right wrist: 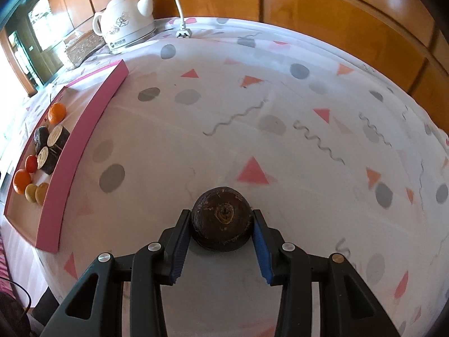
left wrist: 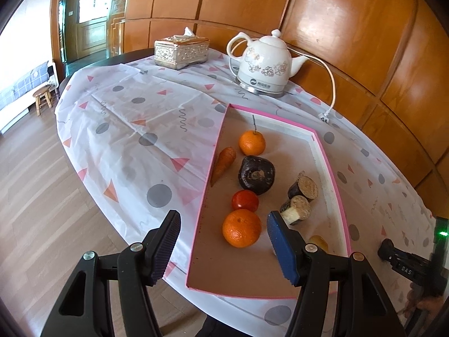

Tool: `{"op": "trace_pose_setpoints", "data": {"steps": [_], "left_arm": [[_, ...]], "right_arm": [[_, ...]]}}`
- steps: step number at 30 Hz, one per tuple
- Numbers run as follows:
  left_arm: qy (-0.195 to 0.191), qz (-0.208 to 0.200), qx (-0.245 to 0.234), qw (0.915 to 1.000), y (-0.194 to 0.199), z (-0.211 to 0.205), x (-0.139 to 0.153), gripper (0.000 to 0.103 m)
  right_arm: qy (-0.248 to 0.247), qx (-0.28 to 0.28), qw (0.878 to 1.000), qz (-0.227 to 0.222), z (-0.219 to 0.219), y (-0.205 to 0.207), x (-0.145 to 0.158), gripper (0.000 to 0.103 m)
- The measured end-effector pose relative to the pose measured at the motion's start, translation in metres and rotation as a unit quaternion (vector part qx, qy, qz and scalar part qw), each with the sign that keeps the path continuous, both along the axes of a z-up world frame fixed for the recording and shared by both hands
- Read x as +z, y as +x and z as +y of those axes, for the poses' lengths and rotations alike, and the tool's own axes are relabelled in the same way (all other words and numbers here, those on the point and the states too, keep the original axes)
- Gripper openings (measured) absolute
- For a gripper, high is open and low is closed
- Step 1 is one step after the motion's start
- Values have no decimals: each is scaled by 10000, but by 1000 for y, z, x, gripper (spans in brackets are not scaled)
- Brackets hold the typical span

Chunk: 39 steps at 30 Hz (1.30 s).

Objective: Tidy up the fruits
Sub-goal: 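Carry the dark slice into the tray and open the right gripper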

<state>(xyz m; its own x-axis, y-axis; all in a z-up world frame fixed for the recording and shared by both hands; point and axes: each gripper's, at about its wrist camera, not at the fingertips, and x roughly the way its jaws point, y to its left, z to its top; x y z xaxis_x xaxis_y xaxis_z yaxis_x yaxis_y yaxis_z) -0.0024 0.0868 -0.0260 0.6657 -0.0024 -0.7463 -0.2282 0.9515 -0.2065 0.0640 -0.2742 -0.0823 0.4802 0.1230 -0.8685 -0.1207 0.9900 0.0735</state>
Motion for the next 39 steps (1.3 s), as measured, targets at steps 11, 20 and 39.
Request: {"op": "trace_pose_setpoints", "data": {"steps": [11,20,39], "left_arm": [[143,-111,-377,9991,-4,-20,7,67],[212,-158,-535,9982,-4,-27,8,68],[77,-155,-112,9998,2,4,7,68]], "right_arm": [[382,126,9992,-58,0,-29,2,42],[678,628,9956,-126,32,-38,12,42],[650,2014,9758,-552,137,-21,65,42]]}}
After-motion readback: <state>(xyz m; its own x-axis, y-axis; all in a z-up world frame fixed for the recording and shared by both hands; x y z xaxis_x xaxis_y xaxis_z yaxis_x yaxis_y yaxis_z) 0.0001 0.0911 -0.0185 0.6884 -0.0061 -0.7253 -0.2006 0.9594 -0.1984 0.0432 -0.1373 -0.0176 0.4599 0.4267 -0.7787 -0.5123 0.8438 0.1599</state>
